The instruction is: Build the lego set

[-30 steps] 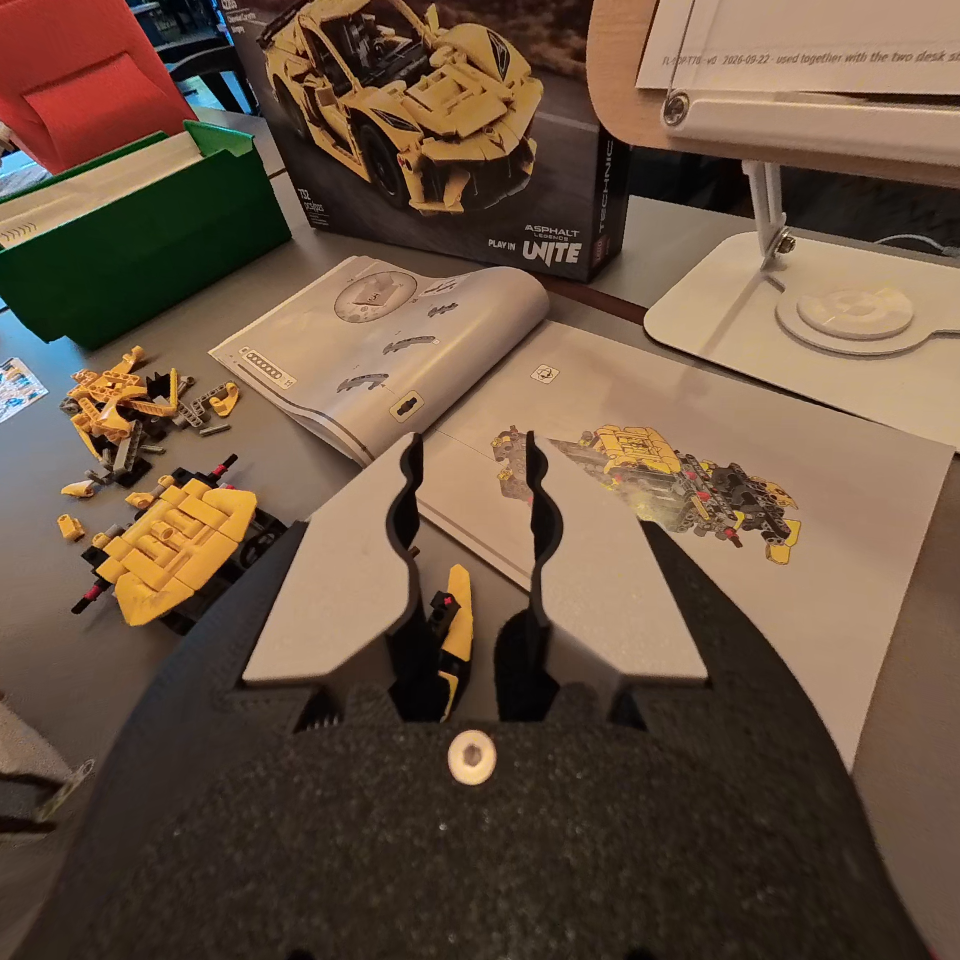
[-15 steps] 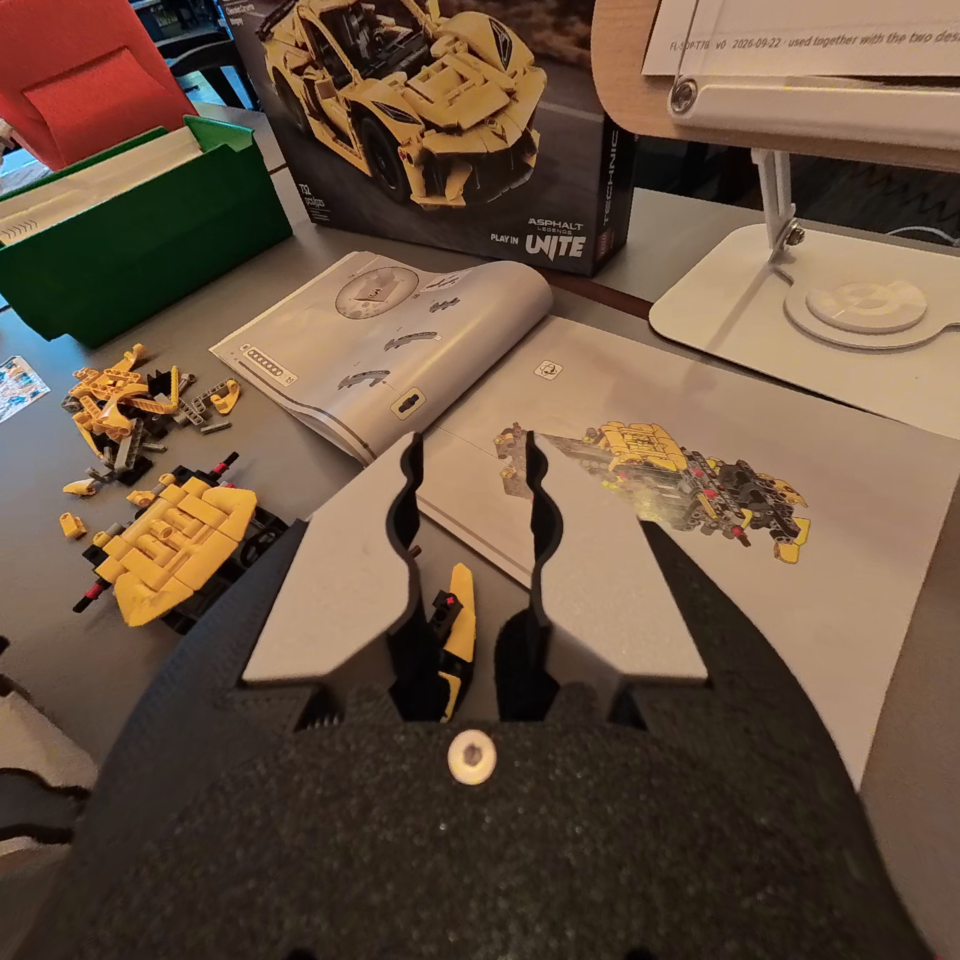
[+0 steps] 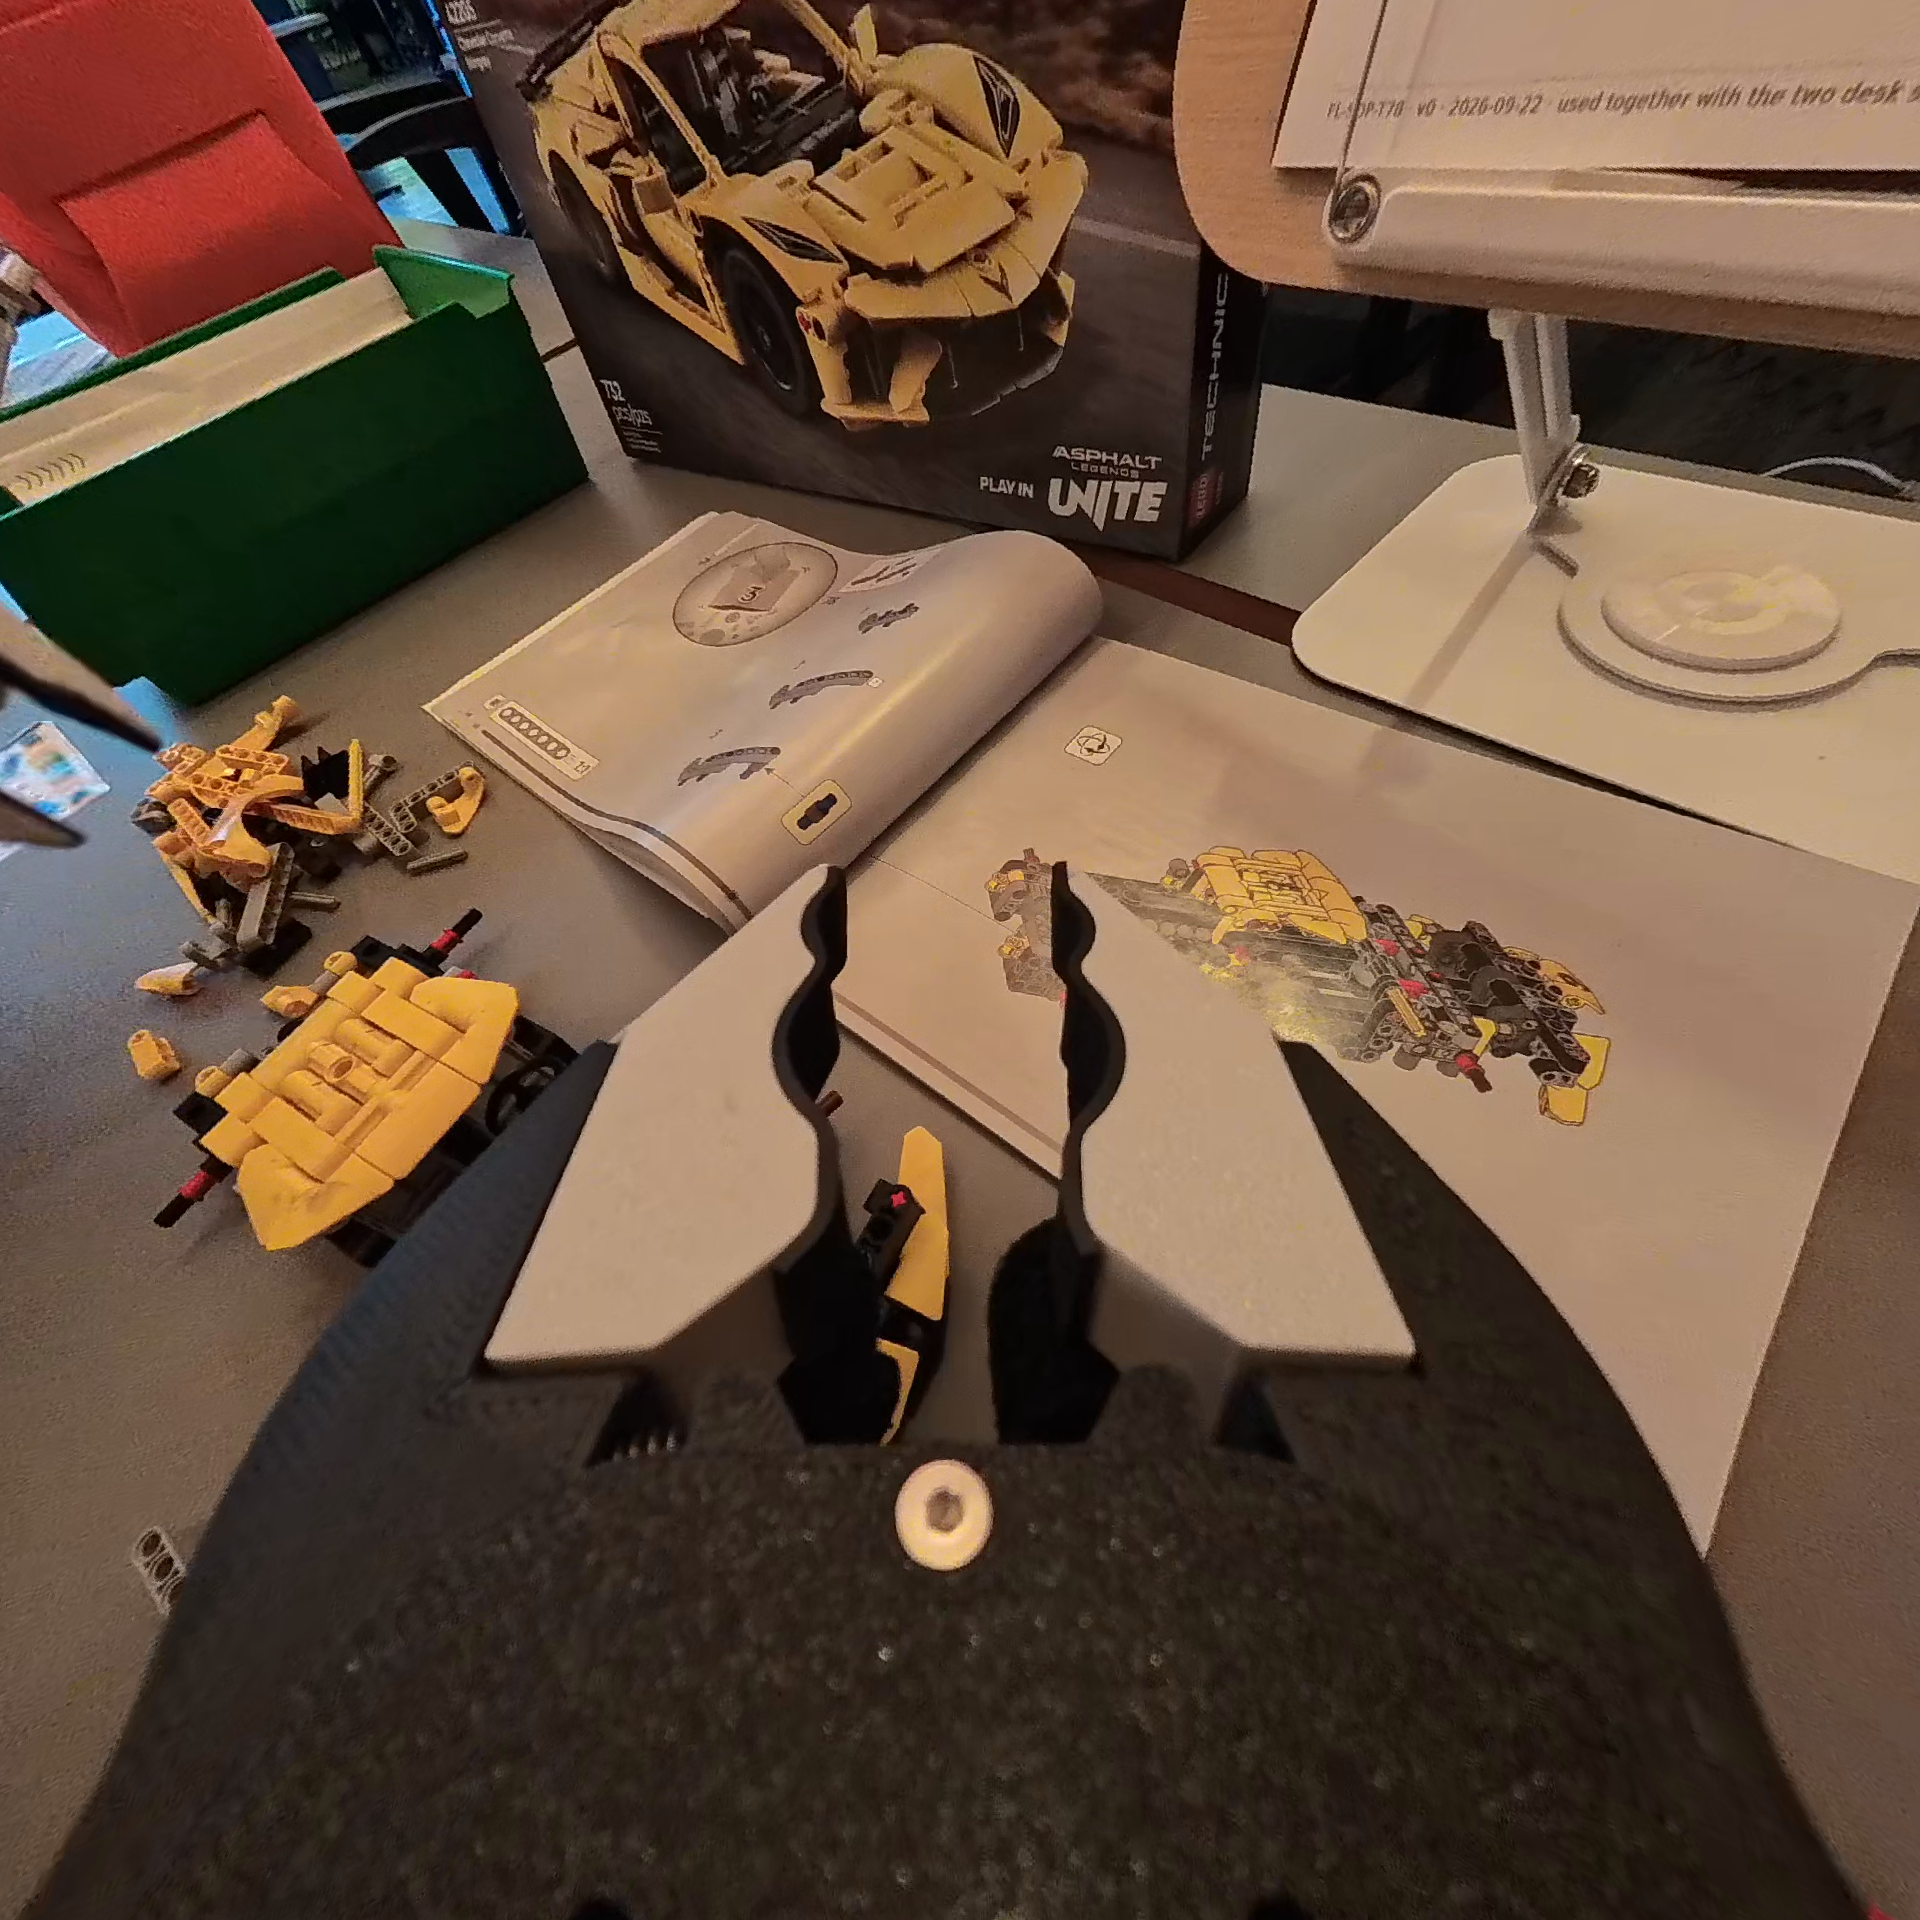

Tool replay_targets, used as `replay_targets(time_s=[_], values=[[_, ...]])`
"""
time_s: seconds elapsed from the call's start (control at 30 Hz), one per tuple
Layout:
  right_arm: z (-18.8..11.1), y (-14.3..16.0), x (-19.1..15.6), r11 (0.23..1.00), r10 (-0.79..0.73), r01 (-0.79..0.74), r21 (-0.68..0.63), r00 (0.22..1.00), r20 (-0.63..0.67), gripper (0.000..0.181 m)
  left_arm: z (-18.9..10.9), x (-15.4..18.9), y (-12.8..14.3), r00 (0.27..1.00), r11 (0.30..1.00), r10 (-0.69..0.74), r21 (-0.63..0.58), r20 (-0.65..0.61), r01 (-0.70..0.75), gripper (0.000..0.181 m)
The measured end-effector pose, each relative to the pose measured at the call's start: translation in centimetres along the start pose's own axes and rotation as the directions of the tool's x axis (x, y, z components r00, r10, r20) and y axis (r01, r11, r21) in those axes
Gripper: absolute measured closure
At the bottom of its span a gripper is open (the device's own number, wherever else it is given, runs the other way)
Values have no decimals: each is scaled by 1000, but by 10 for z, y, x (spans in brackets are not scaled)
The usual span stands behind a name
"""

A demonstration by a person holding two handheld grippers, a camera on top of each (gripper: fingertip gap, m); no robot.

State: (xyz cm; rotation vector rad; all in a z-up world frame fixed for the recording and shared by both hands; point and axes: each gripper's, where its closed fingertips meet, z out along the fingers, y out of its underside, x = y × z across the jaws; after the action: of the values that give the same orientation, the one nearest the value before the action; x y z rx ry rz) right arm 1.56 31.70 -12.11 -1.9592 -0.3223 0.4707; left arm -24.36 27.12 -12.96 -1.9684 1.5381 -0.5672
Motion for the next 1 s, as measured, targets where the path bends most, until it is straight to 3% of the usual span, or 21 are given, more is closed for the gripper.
replay_targets(time_s=[0.13,0.27,0.53,0.77,1.0], values=[[0,2,2,1000,3,-3,-4,1000,-5,143,12,-61,29,995,989,91,-116,-42,-96,157],[-1,1,4,1000,8,-8,1,1000,-7,143,31,-80,56,984,968,64,-229,-167,-102,161],[-3,-1,7,1000,19,-19,11,1000,-5,143,30,-70,75,964,954,34,-280,-266,-110,161],[-2,0,4,1000,13,-13,5,1000,0,144,24,-57,55,959,968,65,-216,-275,-127,160],[-2,0,4,1000,13,-13,5,1000,0,144,36,-51,64,957,930,125,-306,-263,-205,159]])
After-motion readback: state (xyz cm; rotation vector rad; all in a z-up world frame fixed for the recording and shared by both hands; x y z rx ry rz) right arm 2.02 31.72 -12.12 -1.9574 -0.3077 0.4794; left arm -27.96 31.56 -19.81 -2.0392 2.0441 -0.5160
